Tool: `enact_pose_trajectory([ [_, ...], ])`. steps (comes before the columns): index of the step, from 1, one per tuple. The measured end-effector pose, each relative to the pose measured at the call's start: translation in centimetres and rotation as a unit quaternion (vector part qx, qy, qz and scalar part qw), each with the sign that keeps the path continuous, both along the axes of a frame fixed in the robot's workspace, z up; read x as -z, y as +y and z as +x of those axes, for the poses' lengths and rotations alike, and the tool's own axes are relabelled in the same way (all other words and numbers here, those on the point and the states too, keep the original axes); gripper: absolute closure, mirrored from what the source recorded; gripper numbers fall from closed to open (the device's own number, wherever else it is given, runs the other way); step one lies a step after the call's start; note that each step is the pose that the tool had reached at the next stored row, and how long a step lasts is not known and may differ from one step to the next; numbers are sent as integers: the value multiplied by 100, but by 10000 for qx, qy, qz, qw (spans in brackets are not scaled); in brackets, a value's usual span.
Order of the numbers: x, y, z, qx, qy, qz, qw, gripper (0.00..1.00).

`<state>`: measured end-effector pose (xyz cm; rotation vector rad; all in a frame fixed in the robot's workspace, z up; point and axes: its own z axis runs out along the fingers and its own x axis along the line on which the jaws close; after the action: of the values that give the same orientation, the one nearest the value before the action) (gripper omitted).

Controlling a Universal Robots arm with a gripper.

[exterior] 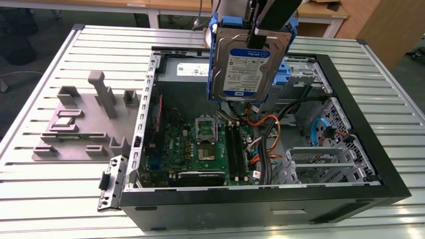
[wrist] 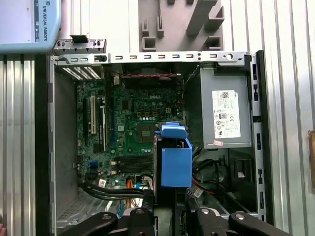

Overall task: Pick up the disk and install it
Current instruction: 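Pick up the disk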

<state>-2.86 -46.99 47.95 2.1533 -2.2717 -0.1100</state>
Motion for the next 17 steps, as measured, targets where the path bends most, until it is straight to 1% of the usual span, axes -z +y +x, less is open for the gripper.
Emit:
enact_pose_trajectory([
  [3, -1, -11, 1, -1, 1, -1, 10000, 65],
  [7, 0, -47, 3, 0, 0, 0, 10000, 65],
  [10, 0, -85, 4, 0, 0, 0, 10000, 65],
  [17, 1, -193, 5, 0, 0, 0, 10000, 65],
])
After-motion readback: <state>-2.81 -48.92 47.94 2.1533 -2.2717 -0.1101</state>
